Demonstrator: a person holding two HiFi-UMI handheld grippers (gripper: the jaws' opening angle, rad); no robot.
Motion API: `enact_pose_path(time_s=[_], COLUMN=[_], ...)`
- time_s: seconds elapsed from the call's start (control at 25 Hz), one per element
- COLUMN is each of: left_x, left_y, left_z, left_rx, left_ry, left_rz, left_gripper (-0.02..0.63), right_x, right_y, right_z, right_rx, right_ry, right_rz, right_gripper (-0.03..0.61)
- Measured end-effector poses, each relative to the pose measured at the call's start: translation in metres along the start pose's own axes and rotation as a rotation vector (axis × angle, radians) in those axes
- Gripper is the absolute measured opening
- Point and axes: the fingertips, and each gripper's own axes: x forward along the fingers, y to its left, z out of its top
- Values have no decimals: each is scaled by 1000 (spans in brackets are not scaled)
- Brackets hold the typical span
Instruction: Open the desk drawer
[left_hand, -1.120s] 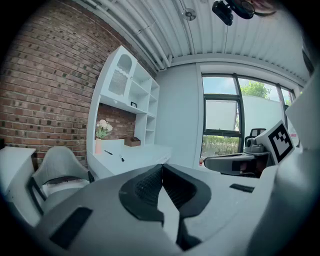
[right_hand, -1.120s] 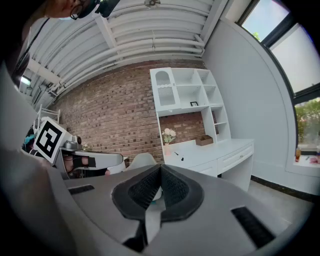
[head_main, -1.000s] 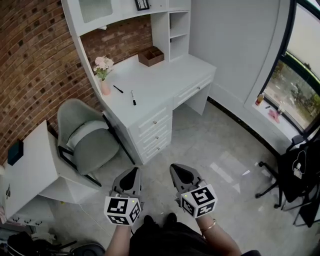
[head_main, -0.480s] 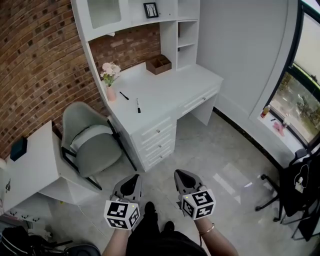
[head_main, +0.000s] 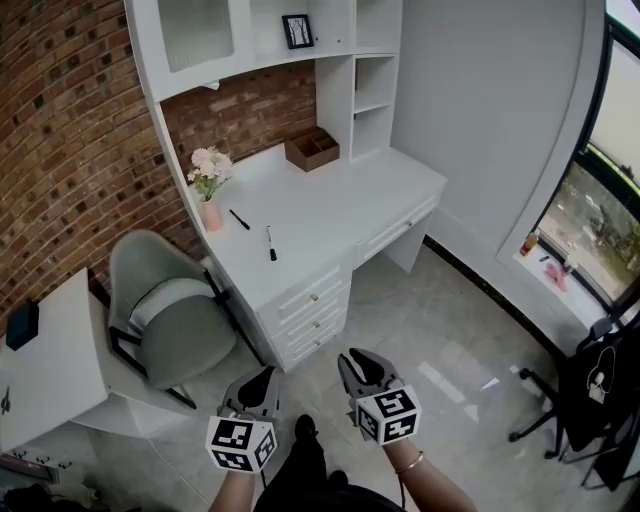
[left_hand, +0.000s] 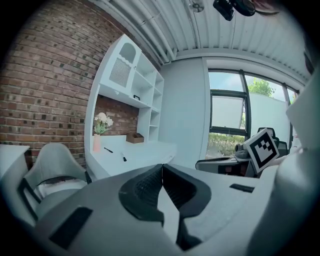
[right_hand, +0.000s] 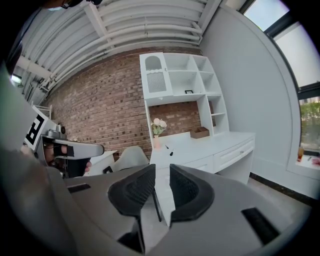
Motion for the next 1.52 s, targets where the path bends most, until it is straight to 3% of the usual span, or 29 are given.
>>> enact_pose_path(time_s=[0.64,1.08,1.52], left_x=[119,156,201], left_y=[128,161,173], left_z=[17,22,-7], left_rx=[-42,-71,-98], left_ry=[48,48,134], left_rz=[-52,-40,-9], left_gripper=[11,11,11], right_x=[192,252,298], right_y=[-43,-66,-108], right_z=[-18,-54,-92], right_rx=[-32,-110,-123], right_ry=[217,366,487], right_rz=[-24,-50,-27], right_gripper=[115,146,155])
